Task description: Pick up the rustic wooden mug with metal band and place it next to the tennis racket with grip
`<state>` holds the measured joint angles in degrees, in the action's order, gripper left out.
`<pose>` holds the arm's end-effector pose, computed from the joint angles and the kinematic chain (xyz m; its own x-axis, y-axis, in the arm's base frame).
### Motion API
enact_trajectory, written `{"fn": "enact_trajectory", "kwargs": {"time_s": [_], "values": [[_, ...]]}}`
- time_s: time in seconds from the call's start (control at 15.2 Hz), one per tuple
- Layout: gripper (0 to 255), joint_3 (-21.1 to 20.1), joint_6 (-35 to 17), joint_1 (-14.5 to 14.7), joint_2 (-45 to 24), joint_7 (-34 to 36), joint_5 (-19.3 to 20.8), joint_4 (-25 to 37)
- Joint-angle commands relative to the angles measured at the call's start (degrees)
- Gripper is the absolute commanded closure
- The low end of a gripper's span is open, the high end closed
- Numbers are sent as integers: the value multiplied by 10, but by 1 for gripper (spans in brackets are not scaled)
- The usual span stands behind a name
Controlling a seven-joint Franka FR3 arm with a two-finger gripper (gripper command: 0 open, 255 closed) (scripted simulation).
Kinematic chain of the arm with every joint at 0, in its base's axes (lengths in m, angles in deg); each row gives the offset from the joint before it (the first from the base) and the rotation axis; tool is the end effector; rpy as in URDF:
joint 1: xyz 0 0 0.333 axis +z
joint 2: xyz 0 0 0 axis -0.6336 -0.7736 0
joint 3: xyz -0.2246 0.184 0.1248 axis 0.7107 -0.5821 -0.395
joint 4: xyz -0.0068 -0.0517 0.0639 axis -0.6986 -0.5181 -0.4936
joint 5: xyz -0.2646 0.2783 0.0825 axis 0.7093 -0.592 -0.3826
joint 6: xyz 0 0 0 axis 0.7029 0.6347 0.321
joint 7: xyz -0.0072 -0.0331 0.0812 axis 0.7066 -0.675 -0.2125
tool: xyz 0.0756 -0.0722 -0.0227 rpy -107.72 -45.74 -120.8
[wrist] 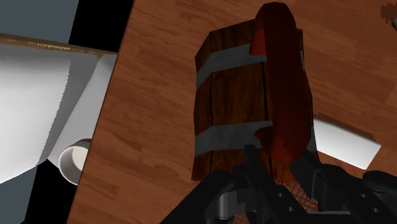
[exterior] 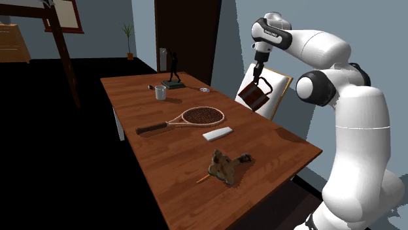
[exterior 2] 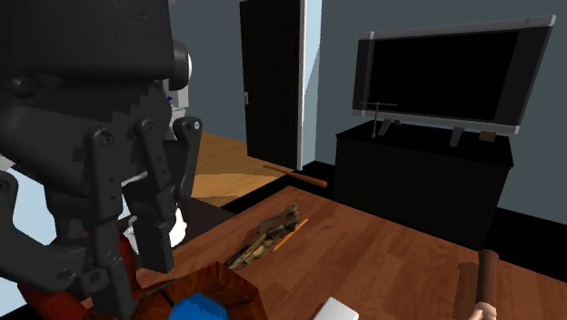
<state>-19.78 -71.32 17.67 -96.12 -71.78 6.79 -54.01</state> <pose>0.5943 -0.3356 0.5975 0.9610 0.2764 -0.0110 0.2765 -0.9609 0.0159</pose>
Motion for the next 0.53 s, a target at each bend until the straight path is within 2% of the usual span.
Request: {"fn": "enact_trajectory", "kwargs": {"time_s": [0.0,0.46], "values": [[255,1,-9,-4,-4,-6,-1,-4],[255,2,-85,7,29,-6,5,-111]]}}
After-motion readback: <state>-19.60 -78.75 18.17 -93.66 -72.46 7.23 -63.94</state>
